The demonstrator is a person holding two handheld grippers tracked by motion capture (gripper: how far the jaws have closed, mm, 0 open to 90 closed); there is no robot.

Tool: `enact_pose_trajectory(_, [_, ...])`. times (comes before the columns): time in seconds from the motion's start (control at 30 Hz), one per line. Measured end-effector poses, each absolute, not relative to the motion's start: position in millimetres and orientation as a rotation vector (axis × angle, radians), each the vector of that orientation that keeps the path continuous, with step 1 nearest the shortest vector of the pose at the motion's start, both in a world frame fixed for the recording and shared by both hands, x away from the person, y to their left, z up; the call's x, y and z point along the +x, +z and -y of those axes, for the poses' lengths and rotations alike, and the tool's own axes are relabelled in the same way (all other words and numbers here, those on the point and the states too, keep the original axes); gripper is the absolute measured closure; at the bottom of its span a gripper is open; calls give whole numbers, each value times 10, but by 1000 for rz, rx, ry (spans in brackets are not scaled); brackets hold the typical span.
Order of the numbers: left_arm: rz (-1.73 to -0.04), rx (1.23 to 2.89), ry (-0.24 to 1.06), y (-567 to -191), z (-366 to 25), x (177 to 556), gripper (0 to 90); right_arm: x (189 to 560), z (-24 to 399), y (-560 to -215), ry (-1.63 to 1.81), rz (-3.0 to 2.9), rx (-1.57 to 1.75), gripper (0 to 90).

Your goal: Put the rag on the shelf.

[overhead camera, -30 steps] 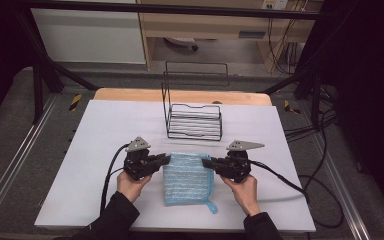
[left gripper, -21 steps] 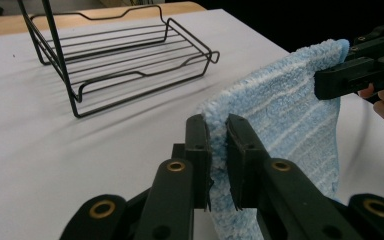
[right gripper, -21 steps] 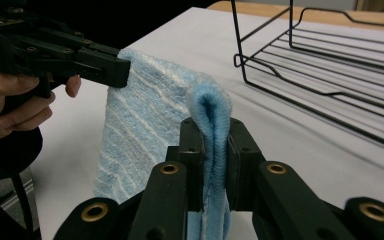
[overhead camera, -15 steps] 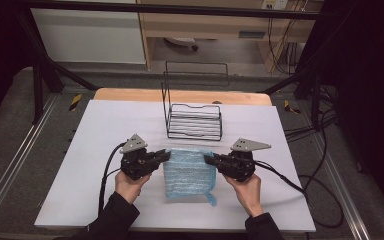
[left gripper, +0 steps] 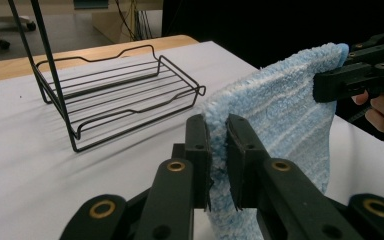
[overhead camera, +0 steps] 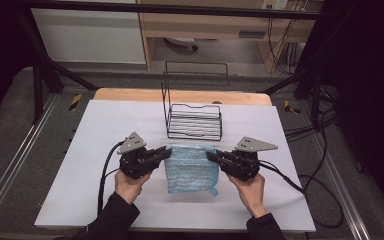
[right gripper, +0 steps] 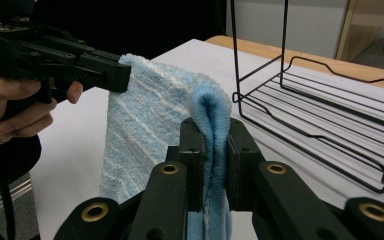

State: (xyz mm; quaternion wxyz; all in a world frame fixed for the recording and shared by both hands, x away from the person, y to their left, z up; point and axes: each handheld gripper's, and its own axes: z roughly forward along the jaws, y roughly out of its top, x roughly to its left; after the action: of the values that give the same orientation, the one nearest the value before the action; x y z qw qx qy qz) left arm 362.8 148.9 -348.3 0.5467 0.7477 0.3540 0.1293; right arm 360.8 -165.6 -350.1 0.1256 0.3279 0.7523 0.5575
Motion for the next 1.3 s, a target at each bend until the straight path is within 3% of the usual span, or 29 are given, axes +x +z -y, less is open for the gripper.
enact_pose_trajectory(1.3, [-742, 1559, 452, -2594, -1384, 3952, 812, 3656, 1578, -2573, 1634, -1875, 812, 809])
